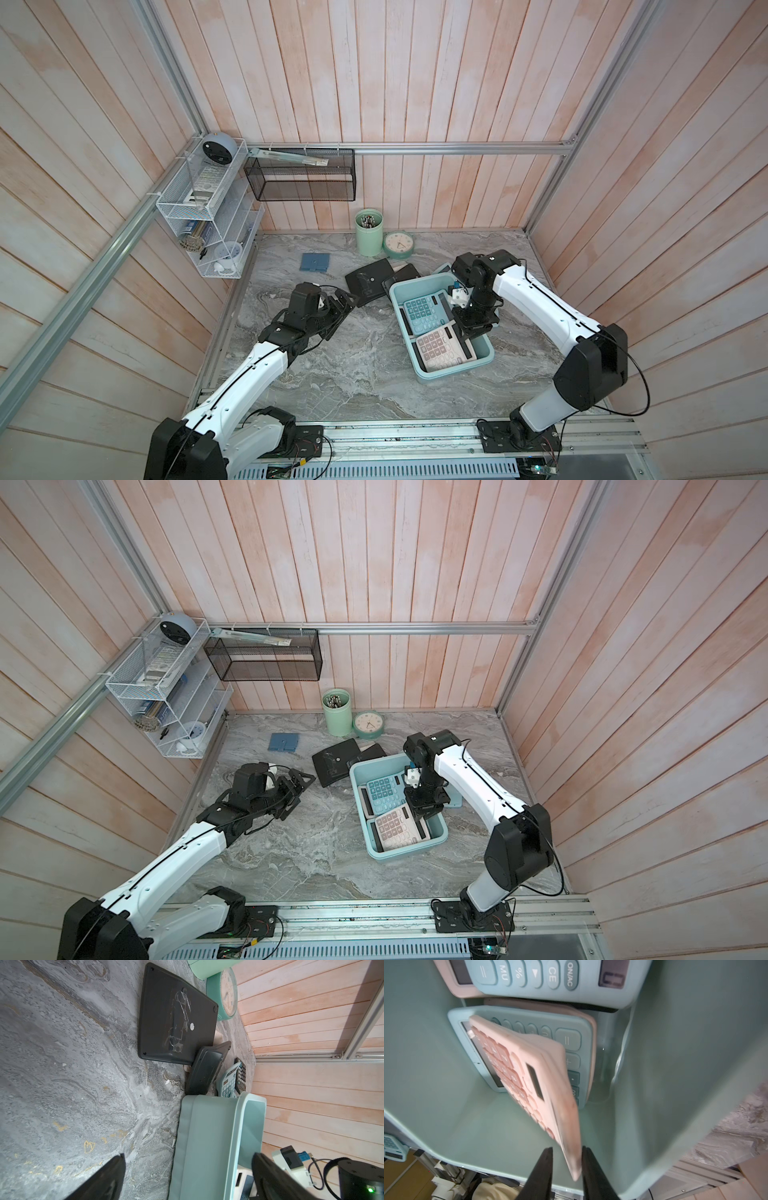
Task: Put the calculator in the storage box
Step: Place the calculator in the storage box, then adjust the calculator in the storage box.
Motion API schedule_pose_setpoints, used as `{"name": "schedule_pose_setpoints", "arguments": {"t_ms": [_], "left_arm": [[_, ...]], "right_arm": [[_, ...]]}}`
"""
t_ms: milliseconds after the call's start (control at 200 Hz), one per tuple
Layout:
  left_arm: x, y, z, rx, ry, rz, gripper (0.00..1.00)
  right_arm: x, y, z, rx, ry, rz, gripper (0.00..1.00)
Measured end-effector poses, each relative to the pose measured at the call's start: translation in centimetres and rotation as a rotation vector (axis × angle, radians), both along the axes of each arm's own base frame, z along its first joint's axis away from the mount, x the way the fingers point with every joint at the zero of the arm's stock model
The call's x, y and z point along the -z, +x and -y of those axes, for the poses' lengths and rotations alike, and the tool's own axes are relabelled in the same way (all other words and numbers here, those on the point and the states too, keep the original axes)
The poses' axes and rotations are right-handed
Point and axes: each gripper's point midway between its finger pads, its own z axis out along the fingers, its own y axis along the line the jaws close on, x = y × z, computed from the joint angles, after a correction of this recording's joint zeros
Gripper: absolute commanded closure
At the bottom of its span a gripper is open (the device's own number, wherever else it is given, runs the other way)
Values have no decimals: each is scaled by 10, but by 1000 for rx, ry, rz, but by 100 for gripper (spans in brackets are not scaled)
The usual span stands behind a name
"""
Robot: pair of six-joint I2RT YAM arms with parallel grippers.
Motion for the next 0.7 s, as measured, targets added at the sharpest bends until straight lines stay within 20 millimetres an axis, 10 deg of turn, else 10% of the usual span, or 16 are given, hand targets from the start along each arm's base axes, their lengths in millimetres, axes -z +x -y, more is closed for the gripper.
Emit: {"name": "schedule_pose_setpoints", "arguments": {"t_ms": [700], "left_arm": [[5, -11, 34, 77, 45, 8, 0]], "right_arm": [[-15, 34, 1, 63, 101, 249, 49]]}}
